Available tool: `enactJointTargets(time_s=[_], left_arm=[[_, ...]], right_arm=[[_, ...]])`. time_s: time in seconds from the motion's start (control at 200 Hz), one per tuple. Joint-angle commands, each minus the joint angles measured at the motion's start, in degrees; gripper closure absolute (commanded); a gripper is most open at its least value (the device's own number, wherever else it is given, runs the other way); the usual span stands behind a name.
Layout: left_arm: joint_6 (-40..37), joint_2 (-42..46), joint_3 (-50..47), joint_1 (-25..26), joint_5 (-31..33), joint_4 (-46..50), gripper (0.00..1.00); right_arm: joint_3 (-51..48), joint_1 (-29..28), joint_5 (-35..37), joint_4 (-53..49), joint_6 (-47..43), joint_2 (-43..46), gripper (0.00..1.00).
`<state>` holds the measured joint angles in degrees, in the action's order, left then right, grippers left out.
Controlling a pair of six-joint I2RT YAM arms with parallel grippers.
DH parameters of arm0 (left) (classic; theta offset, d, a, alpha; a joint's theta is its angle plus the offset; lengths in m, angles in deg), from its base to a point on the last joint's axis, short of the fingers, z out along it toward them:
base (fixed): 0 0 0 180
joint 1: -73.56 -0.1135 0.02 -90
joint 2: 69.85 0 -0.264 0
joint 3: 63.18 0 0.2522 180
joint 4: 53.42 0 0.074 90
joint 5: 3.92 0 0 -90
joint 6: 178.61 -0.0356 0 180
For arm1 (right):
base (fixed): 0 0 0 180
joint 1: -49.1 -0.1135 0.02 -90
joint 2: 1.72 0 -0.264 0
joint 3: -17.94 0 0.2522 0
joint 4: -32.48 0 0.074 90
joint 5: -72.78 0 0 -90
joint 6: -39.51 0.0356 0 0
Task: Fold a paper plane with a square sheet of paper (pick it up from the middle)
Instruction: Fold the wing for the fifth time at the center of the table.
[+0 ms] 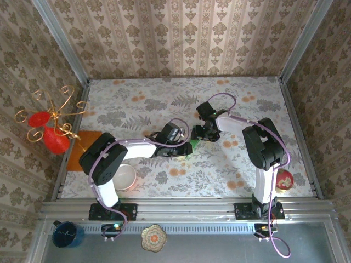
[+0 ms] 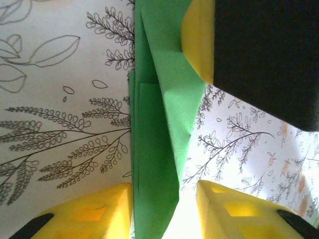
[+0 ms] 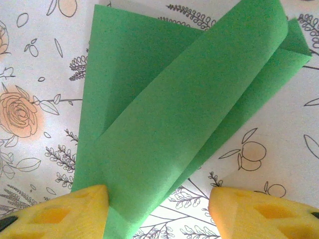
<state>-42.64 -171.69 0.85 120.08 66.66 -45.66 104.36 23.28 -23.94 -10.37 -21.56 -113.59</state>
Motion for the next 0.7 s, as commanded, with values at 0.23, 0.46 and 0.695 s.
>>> enactJointTargets(time_s=[0.23, 0.46, 0.695], left_arm=[[-2.8, -2.6, 3.5, 0.7, 1.4, 4.2, 0.61], [-1.7, -3.7, 2.7, 0.5, 1.9, 3.8, 0.68], [-0.7, -4.0, 1.3, 0.0, 1.5, 2.2, 0.76]], right_arm=[[-2.2, 0.5, 4.1, 0.6, 1.0, -6.1, 0.39], [-2.2, 0.8, 3.8, 0.5, 1.0, -6.4, 0.41], [-2.6, 1.5, 2.8, 0.9, 1.0, -6.0, 0.41]])
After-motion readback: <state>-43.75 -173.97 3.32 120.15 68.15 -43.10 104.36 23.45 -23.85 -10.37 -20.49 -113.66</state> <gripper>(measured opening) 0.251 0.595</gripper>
